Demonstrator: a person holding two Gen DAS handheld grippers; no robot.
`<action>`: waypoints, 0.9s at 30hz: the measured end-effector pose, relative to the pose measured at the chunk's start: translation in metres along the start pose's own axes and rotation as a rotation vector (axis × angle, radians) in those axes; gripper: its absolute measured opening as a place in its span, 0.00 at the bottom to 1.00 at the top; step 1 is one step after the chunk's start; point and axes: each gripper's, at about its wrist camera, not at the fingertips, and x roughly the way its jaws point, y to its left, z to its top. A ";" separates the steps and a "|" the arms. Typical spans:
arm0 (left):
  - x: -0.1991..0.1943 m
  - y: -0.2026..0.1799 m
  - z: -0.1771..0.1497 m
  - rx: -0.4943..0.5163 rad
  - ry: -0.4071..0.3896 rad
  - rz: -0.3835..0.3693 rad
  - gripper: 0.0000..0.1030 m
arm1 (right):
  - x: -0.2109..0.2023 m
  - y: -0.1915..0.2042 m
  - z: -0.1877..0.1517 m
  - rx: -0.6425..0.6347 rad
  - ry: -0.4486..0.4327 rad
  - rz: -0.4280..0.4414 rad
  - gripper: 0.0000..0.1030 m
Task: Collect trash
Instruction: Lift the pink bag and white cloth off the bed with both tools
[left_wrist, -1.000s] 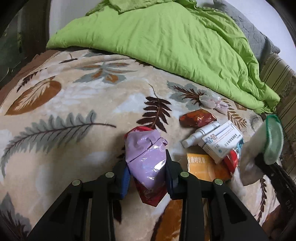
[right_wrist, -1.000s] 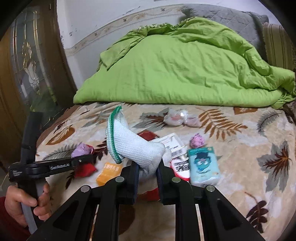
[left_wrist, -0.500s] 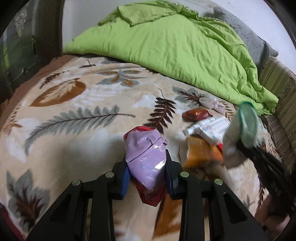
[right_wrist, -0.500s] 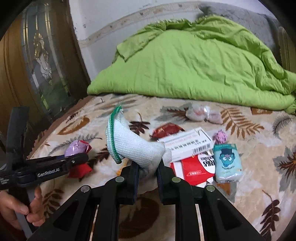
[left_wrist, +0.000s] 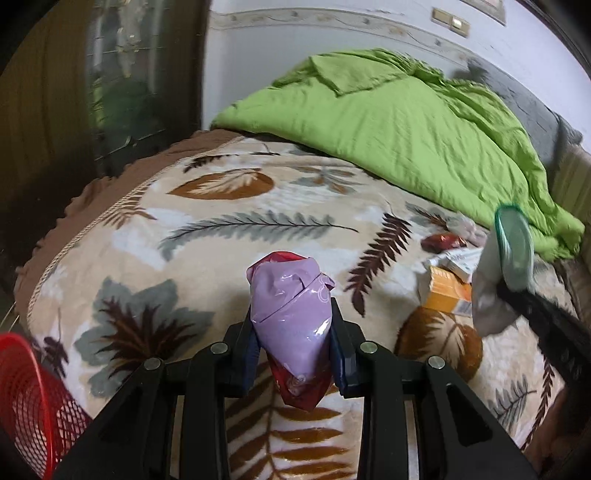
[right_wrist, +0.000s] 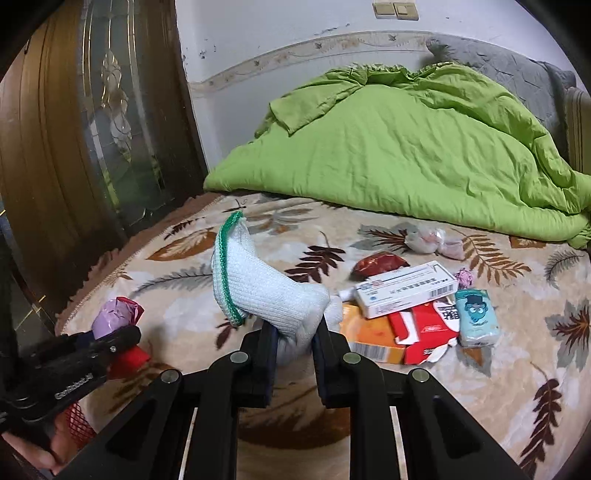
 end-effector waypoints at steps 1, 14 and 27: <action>-0.003 0.001 -0.001 0.000 -0.009 0.012 0.30 | -0.001 0.004 -0.002 -0.003 0.001 -0.001 0.18; -0.044 -0.011 -0.025 0.059 -0.080 0.097 0.30 | -0.037 0.010 -0.025 0.080 0.012 0.077 0.18; -0.026 -0.003 -0.034 0.086 -0.067 0.106 0.30 | -0.042 0.027 -0.032 -0.008 -0.002 0.057 0.18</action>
